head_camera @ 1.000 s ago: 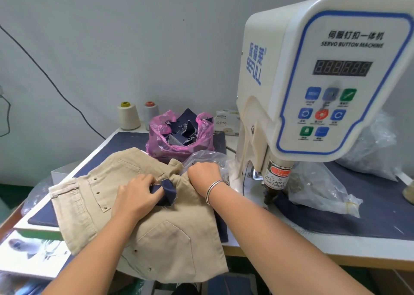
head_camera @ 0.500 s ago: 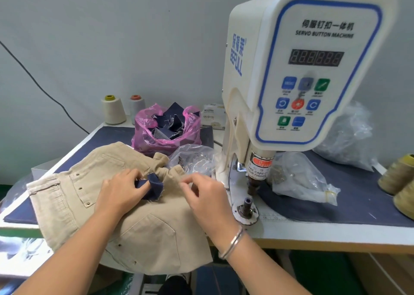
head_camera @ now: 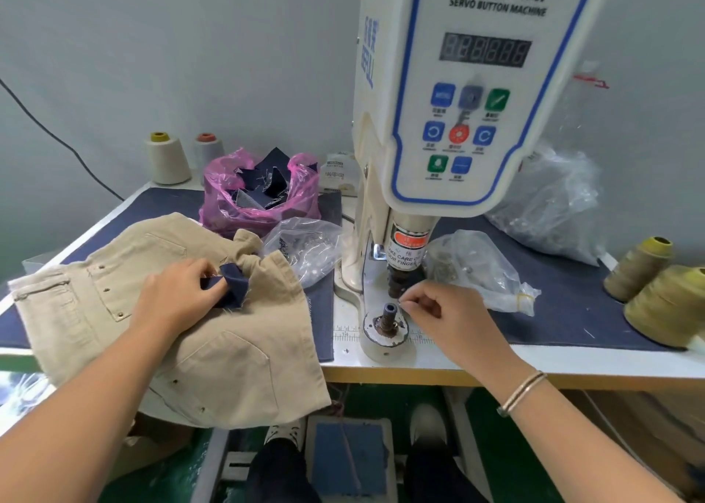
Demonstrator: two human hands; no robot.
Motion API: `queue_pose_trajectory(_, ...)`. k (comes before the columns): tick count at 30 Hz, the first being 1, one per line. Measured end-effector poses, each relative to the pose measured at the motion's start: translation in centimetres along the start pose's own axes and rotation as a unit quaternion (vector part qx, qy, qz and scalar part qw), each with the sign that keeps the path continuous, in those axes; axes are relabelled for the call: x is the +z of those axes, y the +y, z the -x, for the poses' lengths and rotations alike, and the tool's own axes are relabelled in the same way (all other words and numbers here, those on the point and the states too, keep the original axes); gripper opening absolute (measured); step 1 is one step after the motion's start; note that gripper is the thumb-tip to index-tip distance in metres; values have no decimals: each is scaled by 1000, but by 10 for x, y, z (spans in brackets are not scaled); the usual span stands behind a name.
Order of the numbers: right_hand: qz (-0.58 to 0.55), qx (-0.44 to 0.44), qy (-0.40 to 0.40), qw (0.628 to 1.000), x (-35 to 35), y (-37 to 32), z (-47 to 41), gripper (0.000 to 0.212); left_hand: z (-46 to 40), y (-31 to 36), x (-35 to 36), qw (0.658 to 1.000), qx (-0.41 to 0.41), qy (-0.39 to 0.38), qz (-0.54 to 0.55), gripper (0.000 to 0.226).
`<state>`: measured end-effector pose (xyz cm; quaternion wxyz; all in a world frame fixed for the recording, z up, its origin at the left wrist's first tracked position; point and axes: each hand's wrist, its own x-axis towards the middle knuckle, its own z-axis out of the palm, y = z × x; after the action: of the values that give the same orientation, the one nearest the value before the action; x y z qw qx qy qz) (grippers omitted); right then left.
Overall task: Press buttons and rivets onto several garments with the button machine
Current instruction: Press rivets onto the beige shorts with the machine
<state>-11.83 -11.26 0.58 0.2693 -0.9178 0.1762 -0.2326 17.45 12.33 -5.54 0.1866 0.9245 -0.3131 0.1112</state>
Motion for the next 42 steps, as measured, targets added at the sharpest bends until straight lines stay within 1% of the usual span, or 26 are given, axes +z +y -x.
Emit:
queue_pose_trajectory(11, 61, -42, -51, 996, 5, 5, -16, 15, -2, -3, 1, 1000, -10, 0, 15, 41)
queue_pose_trajectory(14, 66, -54, -61, 994, 3, 5, -16, 15, -2, -3, 1, 1000, -12, 1, 19, 38)
queue_pose_trajectory(24, 12, -54, -49, 997, 6, 9, -11, 7, -1, 0, 0, 999, -13, -3, 30, 33)
queue_pose_trajectory(28, -12, -50, -48, 998, 7, 11, -11, 8, 0, 0, -1, 999, -14, -7, 34, 32)
queue_pose_trajectory(30, -18, -47, -25, 998, 0, 14, -11, 10, 0, -1, -1, 999, -11, -6, 35, 33)
queue_pose_trajectory(31, -20, -35, 5, 999, -6, 18, -12, 12, 0, -1, -1, 999, -10, -4, 35, 33)
queue_pose_trajectory(33, -24, 20, 84, 996, -25, 31, -18, 13, 0, -1, -1, 999, -10, -4, 35, 34)
queue_pose_trajectory(34, -4, 54, 115, 992, -36, 41, -23, 11, 0, -1, -1, 999, -12, -5, 35, 34)
queue_pose_trajectory(35, 50, 87, 127, 987, -47, 51, -29, 11, 0, -1, -1, 999, -12, -7, 34, 34)
queue_pose_trajectory(36, 141, 112, 118, 977, -56, 61, -35, 15, 0, -1, 0, 999, -13, -8, 32, 34)
queue_pose_trajectory(38, 327, 121, 61, 935, -62, 76, -46, 20, 0, -2, 0, 999, -10, -10, 29, 34)
queue_pose_trajectory(39, 389, 115, 22, 914, -60, 79, -50, 20, 0, -2, 0, 1000, -8, -9, 29, 34)
queue_pose_trajectory(40, 429, 108, -20, 897, -56, 82, -53, 20, -1, -2, 0, 1000, -7, -8, 28, 34)
queue_pose_trajectory(42, 466, 92, -80, 876, -44, 89, -59, 22, -1, -3, 0, 1000, -8, -6, 29, 34)
